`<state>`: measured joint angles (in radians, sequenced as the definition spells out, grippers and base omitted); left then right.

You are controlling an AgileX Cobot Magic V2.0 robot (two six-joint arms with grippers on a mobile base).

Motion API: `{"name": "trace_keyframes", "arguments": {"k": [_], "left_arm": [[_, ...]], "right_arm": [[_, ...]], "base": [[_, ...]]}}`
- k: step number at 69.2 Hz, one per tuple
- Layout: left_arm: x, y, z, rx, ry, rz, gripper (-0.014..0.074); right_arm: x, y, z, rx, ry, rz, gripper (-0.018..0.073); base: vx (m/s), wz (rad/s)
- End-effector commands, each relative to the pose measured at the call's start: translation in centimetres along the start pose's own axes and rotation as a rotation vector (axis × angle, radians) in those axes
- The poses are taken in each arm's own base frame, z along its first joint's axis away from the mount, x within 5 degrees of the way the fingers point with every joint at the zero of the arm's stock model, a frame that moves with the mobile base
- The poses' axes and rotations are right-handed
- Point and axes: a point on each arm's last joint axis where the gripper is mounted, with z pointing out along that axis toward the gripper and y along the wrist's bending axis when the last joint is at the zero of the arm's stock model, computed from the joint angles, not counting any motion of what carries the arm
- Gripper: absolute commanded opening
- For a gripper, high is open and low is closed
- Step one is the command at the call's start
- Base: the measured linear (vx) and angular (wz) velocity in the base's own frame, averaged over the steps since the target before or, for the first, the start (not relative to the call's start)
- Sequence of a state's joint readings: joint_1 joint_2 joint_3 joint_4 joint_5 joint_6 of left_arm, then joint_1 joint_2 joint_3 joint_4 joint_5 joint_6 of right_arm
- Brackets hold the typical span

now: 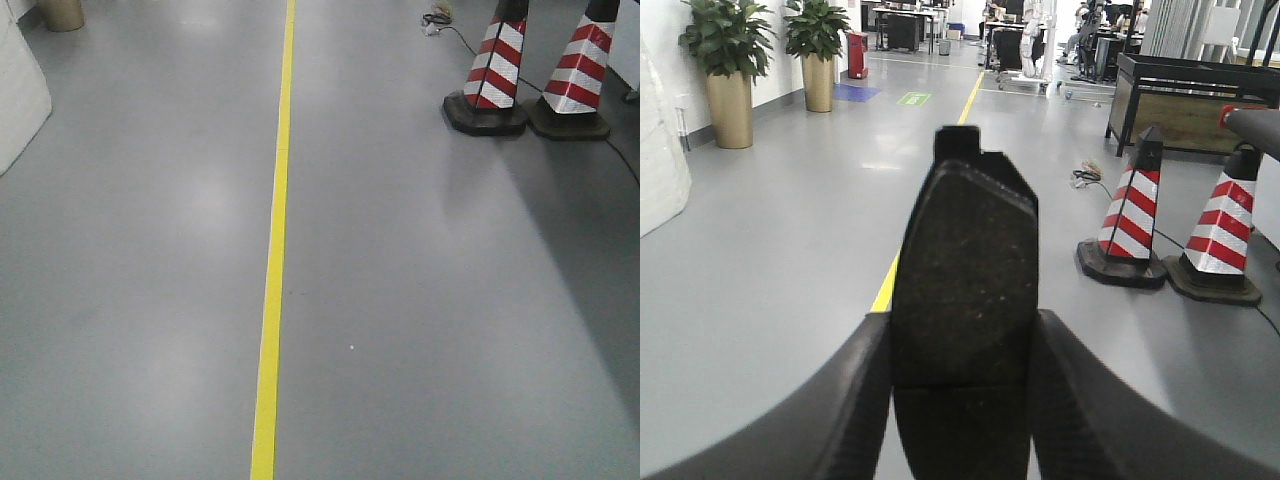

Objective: Move and align brake pads A on conveyor
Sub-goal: 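Drive along the yellow floor line past the striped cones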

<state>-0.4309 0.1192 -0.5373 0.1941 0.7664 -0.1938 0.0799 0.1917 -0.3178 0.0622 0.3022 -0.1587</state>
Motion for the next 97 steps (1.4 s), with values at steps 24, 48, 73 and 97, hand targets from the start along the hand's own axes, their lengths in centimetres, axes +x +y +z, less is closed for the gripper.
{"name": "trace_keyframes", "arguments": {"k": [24, 48, 73, 97], "left_arm": [[-1.54, -0.15, -0.26, 0.017, -0.107, 0.002, -0.0006], [-1.53, -0.14, -0.26, 0.017, -0.106, 0.002, -0.0006], [-1.52, -0.14, -0.26, 0.017, -0.105, 0.002, -0.0006], [-1.51, -0.14, -0.26, 0.017, -0.104, 0.002, -0.0006]], "right_arm": [[-1.90, -0.29, -0.22, 0.027, -0.123, -0.012, -0.0005], [-1.89, -0.29, -0.22, 0.026, -0.122, -0.012, -0.0005], [-1.89, -0.29, -0.22, 0.026, -0.122, -0.012, -0.0005], [-1.89, -0.29, -0.22, 0.026, -0.122, -0.012, -0.0005]], "base": [[0.91, 0.05], [0.91, 0.03], [0.87, -0.06], [0.79, -0.08]]}}
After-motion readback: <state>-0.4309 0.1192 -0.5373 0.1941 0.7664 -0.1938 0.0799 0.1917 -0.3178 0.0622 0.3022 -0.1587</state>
